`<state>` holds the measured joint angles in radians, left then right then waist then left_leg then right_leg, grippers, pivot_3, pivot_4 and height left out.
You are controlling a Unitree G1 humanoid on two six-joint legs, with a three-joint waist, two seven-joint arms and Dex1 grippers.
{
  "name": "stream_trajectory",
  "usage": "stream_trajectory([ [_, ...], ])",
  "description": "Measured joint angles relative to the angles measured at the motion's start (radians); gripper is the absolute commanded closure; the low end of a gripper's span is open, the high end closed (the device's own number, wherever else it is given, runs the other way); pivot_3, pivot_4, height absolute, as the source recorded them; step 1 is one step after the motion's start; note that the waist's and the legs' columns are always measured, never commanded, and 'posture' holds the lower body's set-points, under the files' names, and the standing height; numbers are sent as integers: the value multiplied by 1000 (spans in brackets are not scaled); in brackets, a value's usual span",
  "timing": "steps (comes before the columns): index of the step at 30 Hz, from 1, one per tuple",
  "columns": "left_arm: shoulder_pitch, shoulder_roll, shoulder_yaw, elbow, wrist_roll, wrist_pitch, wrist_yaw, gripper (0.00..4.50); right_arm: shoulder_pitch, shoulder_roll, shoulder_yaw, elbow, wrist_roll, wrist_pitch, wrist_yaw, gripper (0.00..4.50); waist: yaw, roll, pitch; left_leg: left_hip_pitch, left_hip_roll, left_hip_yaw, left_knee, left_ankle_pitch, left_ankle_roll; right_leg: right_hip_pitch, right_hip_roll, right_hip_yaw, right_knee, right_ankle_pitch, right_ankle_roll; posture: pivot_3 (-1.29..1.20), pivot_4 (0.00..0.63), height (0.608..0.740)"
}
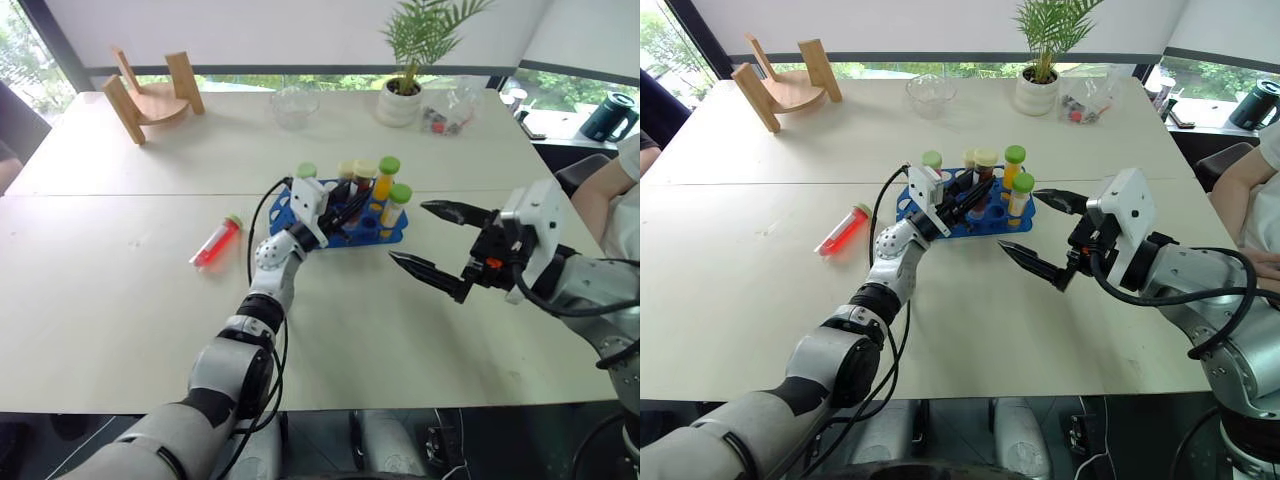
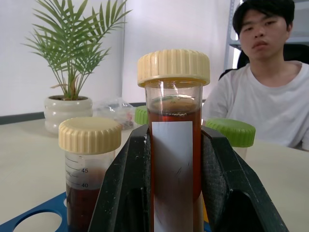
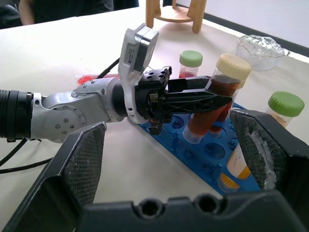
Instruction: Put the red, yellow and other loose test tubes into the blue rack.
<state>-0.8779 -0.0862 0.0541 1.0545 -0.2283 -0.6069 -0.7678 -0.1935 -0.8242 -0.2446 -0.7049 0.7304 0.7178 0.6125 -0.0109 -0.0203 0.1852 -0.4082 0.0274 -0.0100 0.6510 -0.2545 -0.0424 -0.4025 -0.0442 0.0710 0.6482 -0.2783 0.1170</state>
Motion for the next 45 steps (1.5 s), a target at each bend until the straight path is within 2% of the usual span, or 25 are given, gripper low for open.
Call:
stream_trajectory([
  [13,1,-9,2,45,22,-39,4,3705,0,-1,0,-10,14,22,-12,0,0,0,0,0,0,0,0,0,0,0,0,0,0,0,0,0,150,740],
  [15,3,-7,2,44,23,-33,2,2684,0,-2,0,-11,18,26,-12,0,0,0,0,0,0,0,0,0,0,0,0,0,0,0,0,0,150,740],
  [16,6,-4,2,44,23,-29,1,2402,0,-2,0,-11,19,27,-13,0,0,0,0,0,0,0,0,0,0,0,0,0,0,0,0,0,150,740],
  [21,49,11,-8,20,32,-13,-38,40,-11,-3,1,-11,19,31,-12,0,-1,0,0,0,0,0,0,0,0,0,0,0,0,0,0,0,150,740],
  [25,91,44,-32,-33,50,-5,-50,10,-20,-2,5,-11,19,31,-9,0,-2,0,0,0,0,0,0,0,0,0,0,0,1,0,0,0,150,740],
  [28,143,94,-53,-159,52,72,-72,10,-27,-2,11,-8,19,31,-5,0,-4,0,0,0,0,0,0,0,0,0,0,0,1,0,0,0,150,740],
  [29,160,118,-60,-222,51,108,-79,10,-28,-2,13,-7,18,30,-3,0,-3,0,0,0,0,0,-1,0,0,0,0,0,1,0,0,0,150,740],
  [33,258,287,-79,-665,14,441,-92,10,-31,-2,22,8,15,27,11,0,-6,0,0,0,2,0,-1,0,0,-1,1,0,2,0,0,0,150,740],
  [36,250,380,-62,-926,0,728,5,10,-45,3,44,33,-2,4,28,0,1,0,0,0,2,-1,1,0,0,0,0,-1,1,0,0,0,150,740],
  [39,195,456,-46,-1039,21,966,112,10,-52,10,66,57,-18,-18,46,0,-1,0,0,0,1,-1,2,0,0,2,0,-1,1,0,1,0,150,740],
  [41,117,546,-30,-1058,45,1186,183,10,-68,21,95,81,-34,-42,62,0,-7,0,0,1,1,-1,2,0,0,1,1,-1,1,0,1,0,150,740],
  [45,48,732,-42,-1066,3,1563,123,10,-96,26,122,118,-62,-75,85,0,-18,0,0,1,2,-1,-2,0,0,-1,3,-1,2,0,0,0,150,740],
])
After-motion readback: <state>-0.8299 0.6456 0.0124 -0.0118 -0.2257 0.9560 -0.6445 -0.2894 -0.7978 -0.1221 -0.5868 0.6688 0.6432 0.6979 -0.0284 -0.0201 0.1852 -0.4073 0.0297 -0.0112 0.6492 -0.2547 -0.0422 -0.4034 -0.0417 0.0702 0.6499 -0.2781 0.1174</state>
